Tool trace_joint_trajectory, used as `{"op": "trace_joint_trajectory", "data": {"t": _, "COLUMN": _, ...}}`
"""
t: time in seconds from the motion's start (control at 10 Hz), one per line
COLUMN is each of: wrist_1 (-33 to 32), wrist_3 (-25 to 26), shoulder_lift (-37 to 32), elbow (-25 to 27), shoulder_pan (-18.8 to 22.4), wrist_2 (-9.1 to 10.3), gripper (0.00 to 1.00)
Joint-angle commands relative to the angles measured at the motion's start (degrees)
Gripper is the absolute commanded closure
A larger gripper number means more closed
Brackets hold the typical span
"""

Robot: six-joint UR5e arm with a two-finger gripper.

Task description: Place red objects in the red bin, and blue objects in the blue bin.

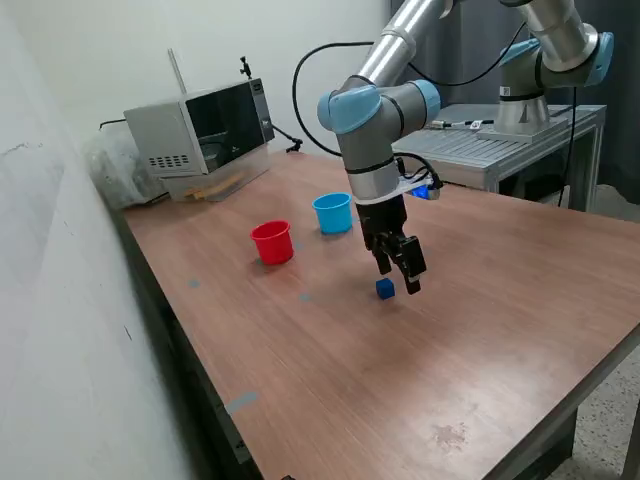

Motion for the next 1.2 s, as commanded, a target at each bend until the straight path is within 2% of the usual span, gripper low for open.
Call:
{"op": "trace_joint_trajectory", "data": {"t": 0.0, "wrist_1": -0.3, "wrist_3": 0.16, "shoulder_lift": 0.31, "elbow": -0.01, "shoulder_pan": 0.16, "wrist_2": -2.26, "gripper": 0.0}}
{"op": "trace_joint_trajectory", "data": {"t": 0.7, "wrist_1": -1.44, "wrist_3": 0.16, "shoulder_lift": 1.37, "elbow": -0.01, "shoulder_pan": 0.07, "wrist_2": -4.19, "gripper": 0.0}}
{"op": "trace_joint_trajectory", "data": {"t": 0.8, "wrist_1": -1.44, "wrist_3": 0.16, "shoulder_lift": 1.45, "elbow": -0.01, "shoulder_pan": 0.07, "wrist_2": -4.28, "gripper": 1.0}}
{"op": "trace_joint_trajectory", "data": {"t": 0.9, "wrist_1": -1.97, "wrist_3": 0.5, "shoulder_lift": 1.45, "elbow": -0.01, "shoulder_pan": 0.07, "wrist_2": -5.76, "gripper": 1.0}}
{"op": "trace_joint_trajectory", "data": {"t": 1.0, "wrist_1": -3.1, "wrist_3": 2.51, "shoulder_lift": 1.37, "elbow": -0.18, "shoulder_pan": 0.07, "wrist_2": -9.86, "gripper": 1.0}}
{"op": "trace_joint_trajectory", "data": {"t": 1.1, "wrist_1": -3.03, "wrist_3": 2.88, "shoulder_lift": 1.37, "elbow": -0.88, "shoulder_pan": 0.07, "wrist_2": -10.25, "gripper": 1.0}}
